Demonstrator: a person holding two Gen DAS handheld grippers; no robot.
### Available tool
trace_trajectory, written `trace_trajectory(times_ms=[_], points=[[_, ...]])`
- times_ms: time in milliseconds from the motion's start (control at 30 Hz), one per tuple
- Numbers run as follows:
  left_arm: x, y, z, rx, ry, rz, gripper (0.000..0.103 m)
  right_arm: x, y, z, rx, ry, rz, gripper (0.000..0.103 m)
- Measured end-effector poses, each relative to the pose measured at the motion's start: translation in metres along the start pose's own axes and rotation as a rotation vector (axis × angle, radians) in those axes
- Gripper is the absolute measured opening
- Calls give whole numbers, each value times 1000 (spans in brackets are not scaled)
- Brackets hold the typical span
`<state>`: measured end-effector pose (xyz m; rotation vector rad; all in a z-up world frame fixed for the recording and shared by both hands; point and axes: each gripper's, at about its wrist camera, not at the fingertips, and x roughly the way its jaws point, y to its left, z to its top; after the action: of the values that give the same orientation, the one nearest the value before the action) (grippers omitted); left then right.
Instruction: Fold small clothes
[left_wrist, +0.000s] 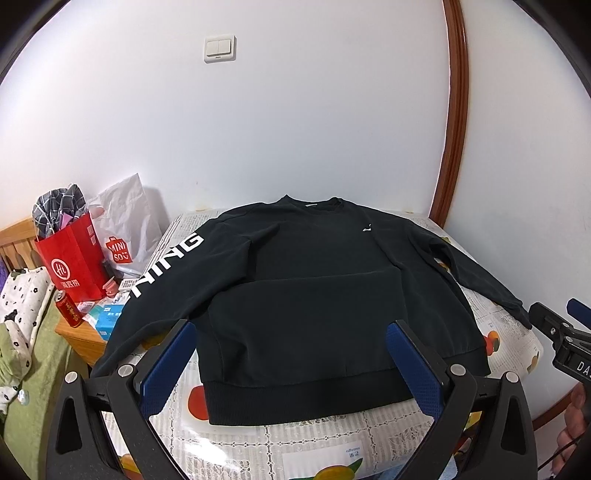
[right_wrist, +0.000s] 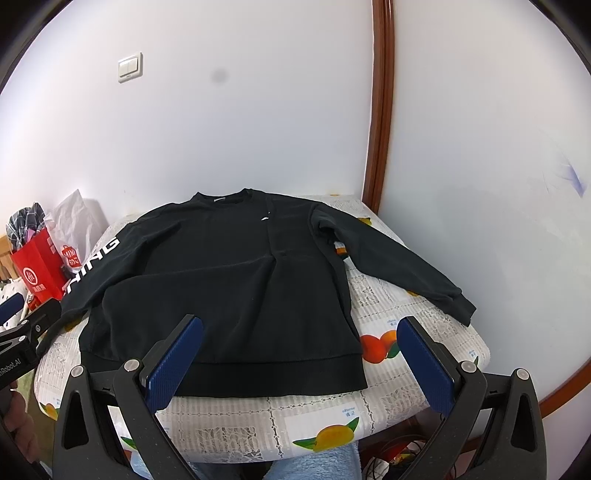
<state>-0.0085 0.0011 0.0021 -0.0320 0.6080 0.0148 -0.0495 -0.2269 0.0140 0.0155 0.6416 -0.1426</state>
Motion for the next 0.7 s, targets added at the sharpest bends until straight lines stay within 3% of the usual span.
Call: trace_trajectory(times_ms=[367, 700], points=[[-1, 2, 8, 2, -2, 33, 103, 1, 2, 1, 0, 0, -1, 103], [6, 14, 14, -10, 1, 17, 103, 15, 2, 6, -9, 15, 14, 103]])
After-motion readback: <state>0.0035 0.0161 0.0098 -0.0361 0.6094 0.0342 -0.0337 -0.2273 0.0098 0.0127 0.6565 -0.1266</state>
